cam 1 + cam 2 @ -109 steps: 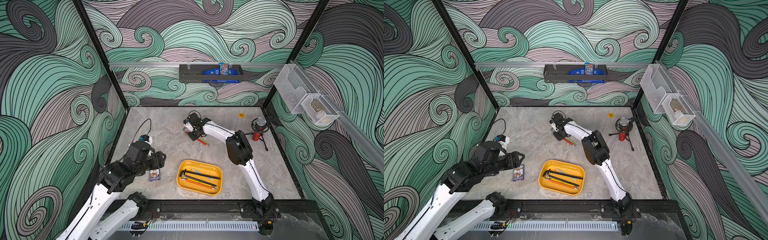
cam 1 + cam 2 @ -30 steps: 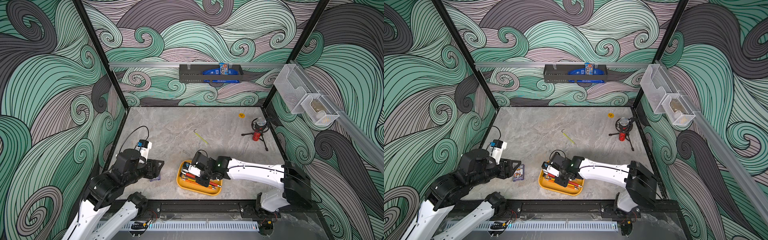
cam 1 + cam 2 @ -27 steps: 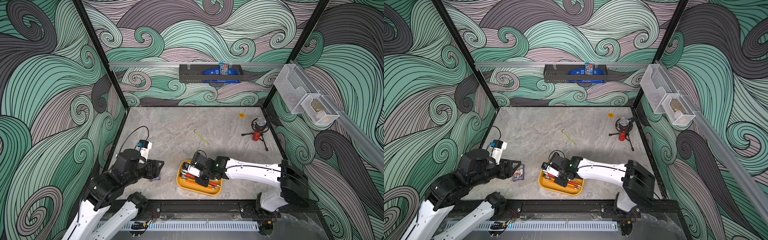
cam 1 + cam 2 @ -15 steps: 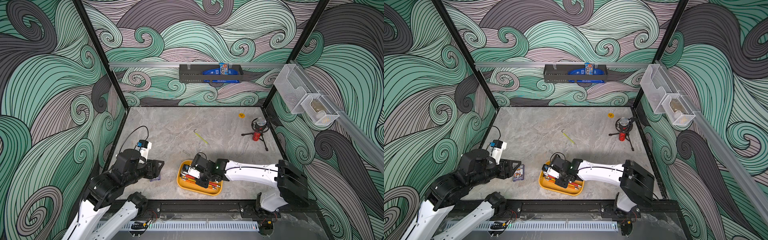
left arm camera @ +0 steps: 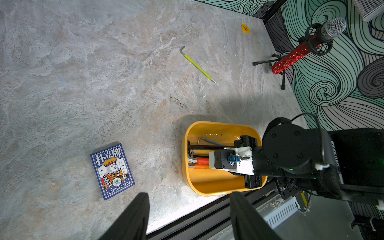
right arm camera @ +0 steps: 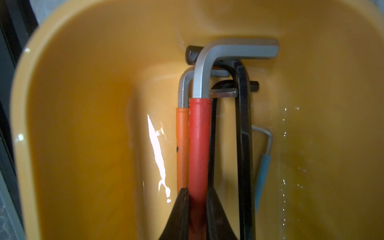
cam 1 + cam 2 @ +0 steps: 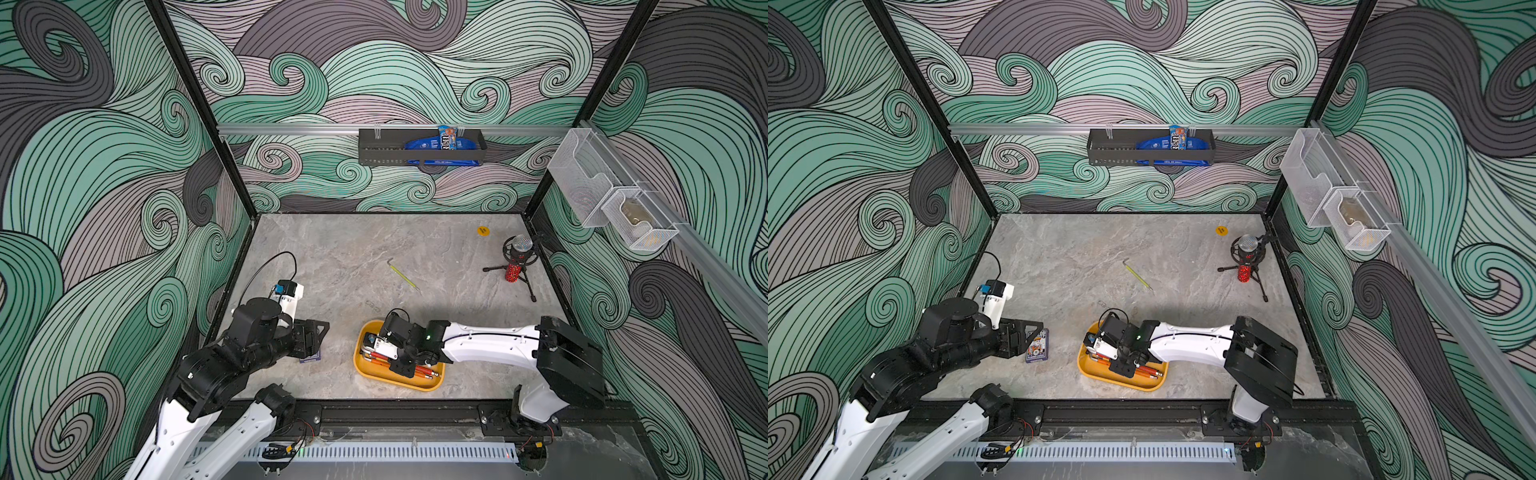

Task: Put the hex key on the desktop into the storage box
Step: Place the Allen key in the storage box, then pick up the Allen key from the center of the board.

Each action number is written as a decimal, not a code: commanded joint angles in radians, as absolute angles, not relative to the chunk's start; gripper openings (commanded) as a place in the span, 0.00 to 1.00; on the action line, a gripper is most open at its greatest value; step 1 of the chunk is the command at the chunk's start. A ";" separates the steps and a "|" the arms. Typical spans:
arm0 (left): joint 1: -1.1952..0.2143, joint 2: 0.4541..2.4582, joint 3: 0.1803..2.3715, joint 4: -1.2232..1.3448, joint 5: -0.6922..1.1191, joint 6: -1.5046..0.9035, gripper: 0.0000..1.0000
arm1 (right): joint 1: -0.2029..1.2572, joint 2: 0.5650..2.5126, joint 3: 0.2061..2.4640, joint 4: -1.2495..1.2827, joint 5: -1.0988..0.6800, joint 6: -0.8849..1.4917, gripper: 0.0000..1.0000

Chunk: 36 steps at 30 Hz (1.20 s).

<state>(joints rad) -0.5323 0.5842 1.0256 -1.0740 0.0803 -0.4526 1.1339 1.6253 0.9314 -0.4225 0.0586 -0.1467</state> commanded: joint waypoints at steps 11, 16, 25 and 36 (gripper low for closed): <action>-0.524 0.577 1.008 -1.035 0.095 -0.456 0.65 | 1.125 1.578 0.960 -0.458 0.042 -0.106 0.42; -0.523 0.583 1.008 -1.025 0.095 -0.455 0.64 | 1.087 1.555 1.009 -0.494 -0.024 -0.066 0.44; -0.523 0.609 1.020 -1.001 0.103 -0.453 0.65 | 0.972 1.570 1.115 -0.575 -0.117 -0.051 0.46; -0.523 0.634 1.008 -0.957 0.129 -0.472 0.64 | 0.766 1.784 1.390 -0.735 -0.005 0.031 0.48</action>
